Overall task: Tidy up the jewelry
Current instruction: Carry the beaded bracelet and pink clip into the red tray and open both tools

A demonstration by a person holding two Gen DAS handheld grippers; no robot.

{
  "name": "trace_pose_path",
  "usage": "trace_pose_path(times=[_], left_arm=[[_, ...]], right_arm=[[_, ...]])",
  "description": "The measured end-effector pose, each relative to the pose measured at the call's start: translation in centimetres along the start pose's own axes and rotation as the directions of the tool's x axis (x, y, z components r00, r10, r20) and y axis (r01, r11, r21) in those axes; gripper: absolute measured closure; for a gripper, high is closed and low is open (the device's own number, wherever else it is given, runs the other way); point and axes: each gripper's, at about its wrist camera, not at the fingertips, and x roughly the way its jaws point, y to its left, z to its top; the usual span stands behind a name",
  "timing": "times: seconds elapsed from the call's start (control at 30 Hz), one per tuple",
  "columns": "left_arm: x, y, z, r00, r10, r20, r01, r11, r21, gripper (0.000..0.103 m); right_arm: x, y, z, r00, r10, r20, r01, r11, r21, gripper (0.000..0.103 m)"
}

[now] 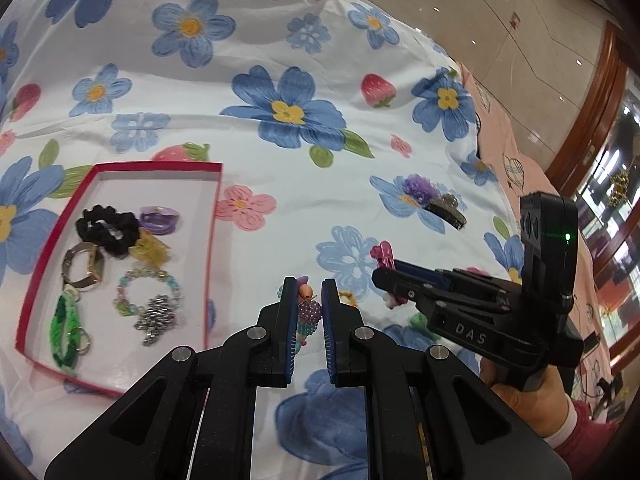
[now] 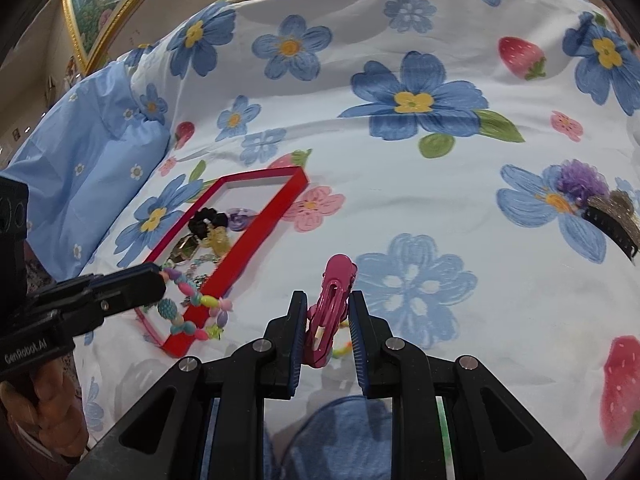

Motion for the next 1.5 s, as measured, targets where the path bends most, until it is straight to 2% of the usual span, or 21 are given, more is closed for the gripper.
trace_pose_path(times=[0.27, 0.83, 1.5], left_arm=[[-1.9, 2.6, 0.1, 0.999, 0.038, 0.032, -0.037, 0.998, -0.041, 0.093], [-4.2, 8.3, -1.0, 0.992, 0.115, 0.049, -0.106, 0.983, -0.147, 0.093], [-4.3, 13.6, -2.7, 0.992, 0.125, 0.029, -0.113, 0.960, -0.257, 0.093]], right_arm=[[1.0, 2.6, 0.3, 0.999, 0.038, -0.016, -0.039, 0.999, -0.037, 0.082], [3.4, 7.6, 0.9, 0.992, 0.114, -0.057, -0.120, 0.987, -0.108, 0.082], [7.2, 13.8, 0.4, 0.970, 0.186, -0.154, -0.215, 0.957, -0.196, 0.082]])
